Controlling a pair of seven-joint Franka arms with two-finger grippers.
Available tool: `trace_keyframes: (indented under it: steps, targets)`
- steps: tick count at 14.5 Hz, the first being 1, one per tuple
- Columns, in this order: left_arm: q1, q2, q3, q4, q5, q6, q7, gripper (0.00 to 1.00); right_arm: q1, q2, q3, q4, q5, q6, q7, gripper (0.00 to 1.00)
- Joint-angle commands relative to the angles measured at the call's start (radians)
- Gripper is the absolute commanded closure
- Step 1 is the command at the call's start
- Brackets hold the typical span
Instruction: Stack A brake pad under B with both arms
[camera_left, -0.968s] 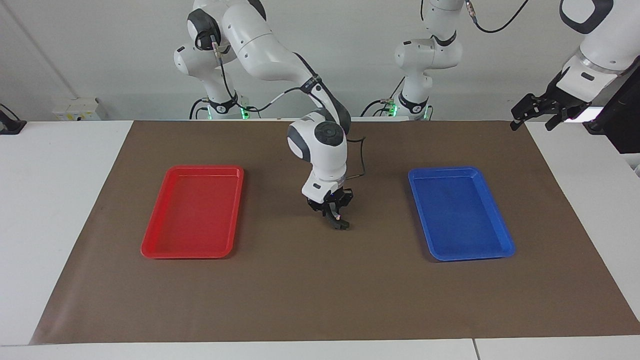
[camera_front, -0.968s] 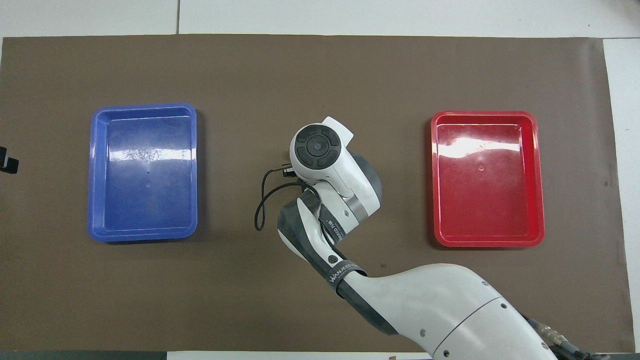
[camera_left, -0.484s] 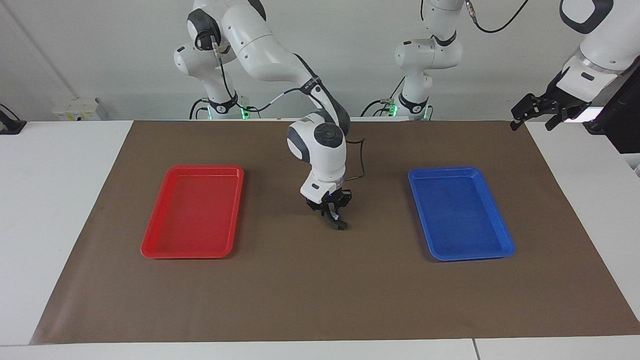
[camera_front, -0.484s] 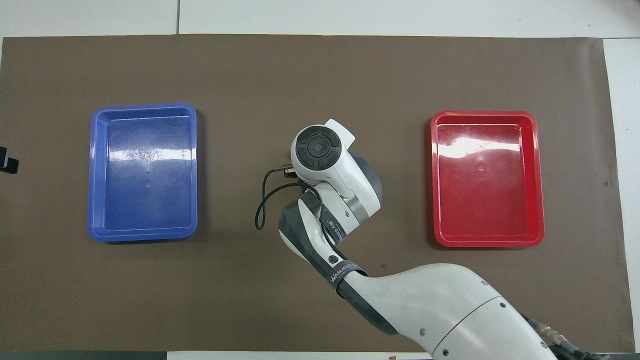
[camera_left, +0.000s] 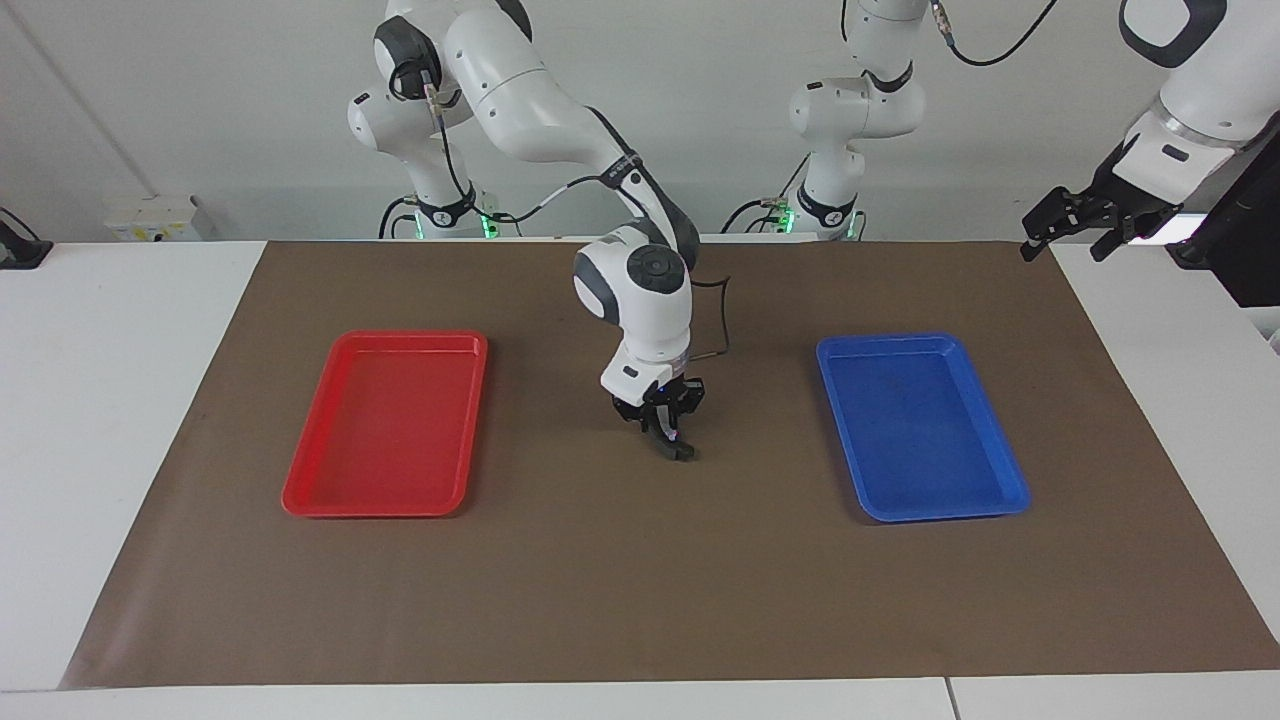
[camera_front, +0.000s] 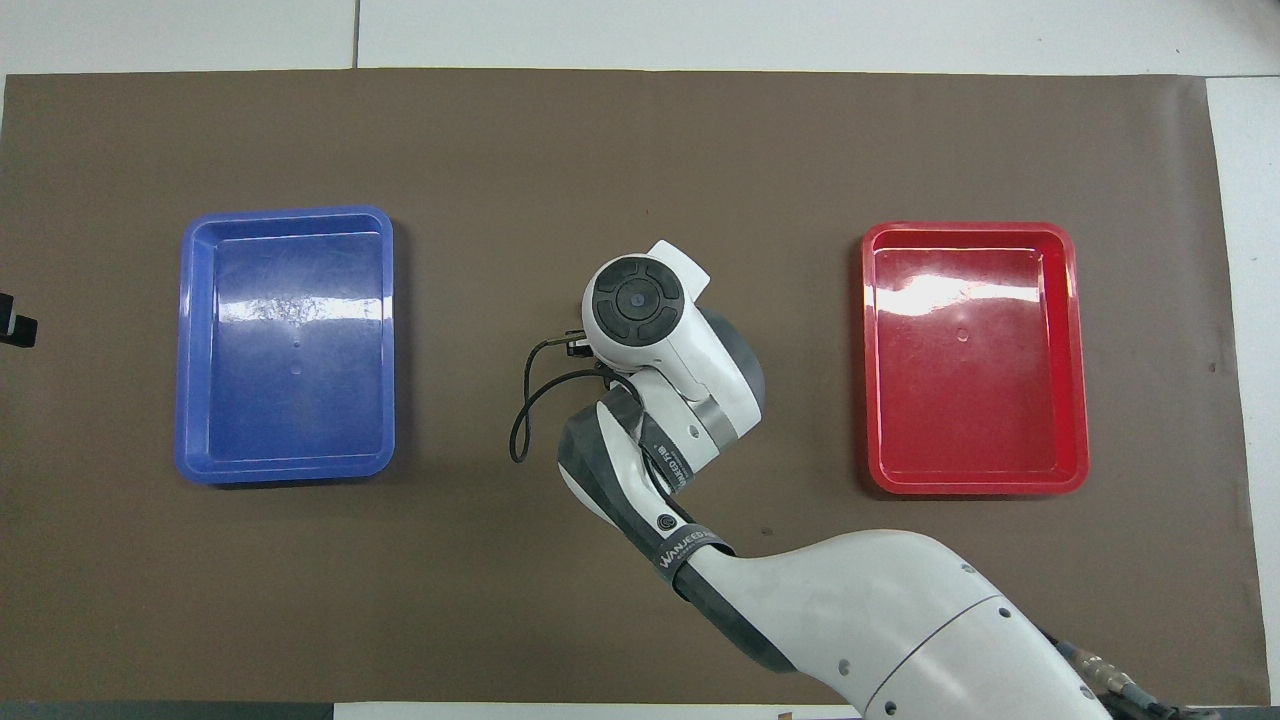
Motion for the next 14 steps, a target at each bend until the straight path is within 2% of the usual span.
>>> trace_keyframes:
  steps: [1, 5, 9, 14]
  targets:
    - [0.002, -0.013, -0.001, -0.013, 0.018, -0.012, -0.002, 0.01, 0.01, -0.031, -0.001, -0.033, 0.006, 0.012, 0.021, 0.0]
    - [0.002, -0.013, -0.001, -0.013, 0.018, -0.012, -0.002, 0.01, -0.038, -0.12, -0.019, -0.038, 0.0, -0.038, 0.026, 0.0]
    - [0.002, -0.013, -0.001, -0.013, 0.018, -0.012, -0.002, 0.01, -0.186, -0.234, -0.021, -0.044, -0.012, -0.086, 0.012, 0.0]
    - [0.002, -0.013, -0.001, -0.013, 0.018, -0.012, -0.002, 0.01, -0.353, -0.335, -0.019, -0.041, -0.083, -0.243, -0.106, 0.0]
